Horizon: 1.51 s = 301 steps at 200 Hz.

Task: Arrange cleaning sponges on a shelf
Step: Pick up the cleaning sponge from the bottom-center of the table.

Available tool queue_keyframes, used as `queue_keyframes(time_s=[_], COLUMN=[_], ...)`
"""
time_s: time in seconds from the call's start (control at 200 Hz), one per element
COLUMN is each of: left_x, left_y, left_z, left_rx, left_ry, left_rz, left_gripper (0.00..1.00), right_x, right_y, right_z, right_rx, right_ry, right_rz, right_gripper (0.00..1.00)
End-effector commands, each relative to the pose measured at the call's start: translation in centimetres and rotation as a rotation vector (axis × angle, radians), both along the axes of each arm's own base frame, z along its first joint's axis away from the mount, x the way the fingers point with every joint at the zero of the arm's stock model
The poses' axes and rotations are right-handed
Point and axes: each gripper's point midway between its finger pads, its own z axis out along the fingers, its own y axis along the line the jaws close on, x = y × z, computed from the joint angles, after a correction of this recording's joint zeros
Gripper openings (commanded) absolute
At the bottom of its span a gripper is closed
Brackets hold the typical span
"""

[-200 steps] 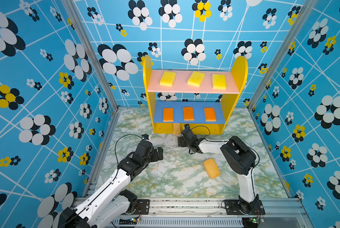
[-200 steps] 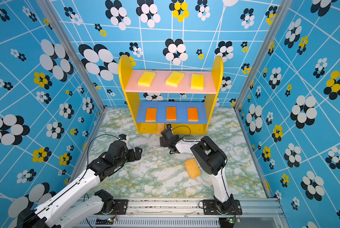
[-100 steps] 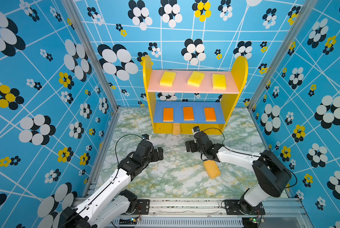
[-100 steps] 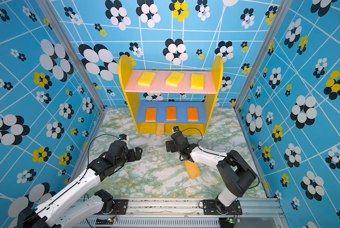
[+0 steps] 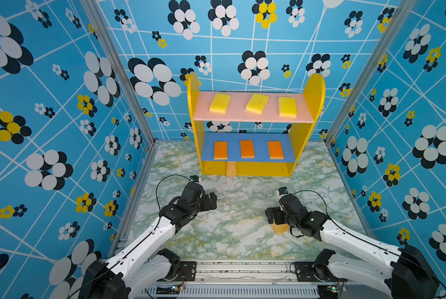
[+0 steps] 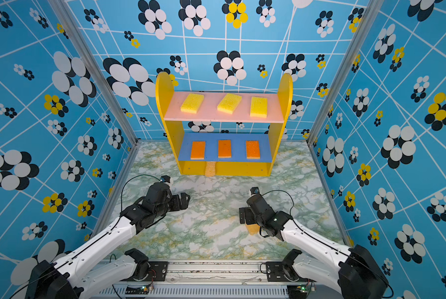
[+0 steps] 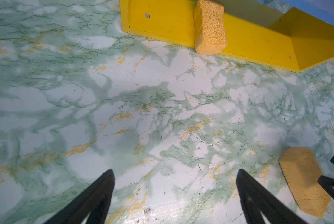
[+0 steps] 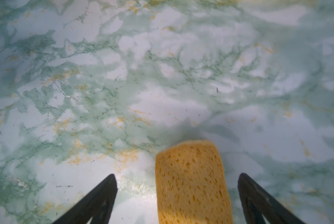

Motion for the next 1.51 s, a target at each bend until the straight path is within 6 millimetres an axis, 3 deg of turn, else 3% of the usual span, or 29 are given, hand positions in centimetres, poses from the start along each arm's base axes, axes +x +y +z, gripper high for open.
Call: queue_keyframes(time_s=[0.0,0.265,0.81,1.27,1.385,1.5], left_x=[0.7,0.6,0.5,0.3,0.3,0.3], left_y=[-0.5,-0.6,-0.3,-0.5,-0.4,-0.4], left_z=[0.9,0.9,0.6,0.2,0.3,0.3], left_rx=[-0.019,-0.021,-0.014,-0.019,-0.016,-0.013], left_ry=[-0.027,-0.024,-0.017,-0.009,-0.010,-0.011], left_rz=[-0.012,-0.014,-0.003,-0.006,-0.006,-0.006], left_gripper=[0.99,0.99,0.99,0.99,0.99,0.99], right_x=[-1.5,-2.4,-2.7,-4.4,-4.2,-3.9], right_y=[-1.6,-2.1,-0.8,0.8,0.8,0.6], right_z=[-1.6,-3.9,-4.0,-5.4,-5.8,-5.9], right_rx=[0.039,0.107,0.211,0.044,0.039,0.031], right_ry=[0.047,0.069,0.052,0.126,0.121,0.103], right_rz=[-0.089,-0.153,-0.120,-0.024,-0.041,-0.055], right_gripper=[0.99,0.99,0.96,0.96,0.89,0.75])
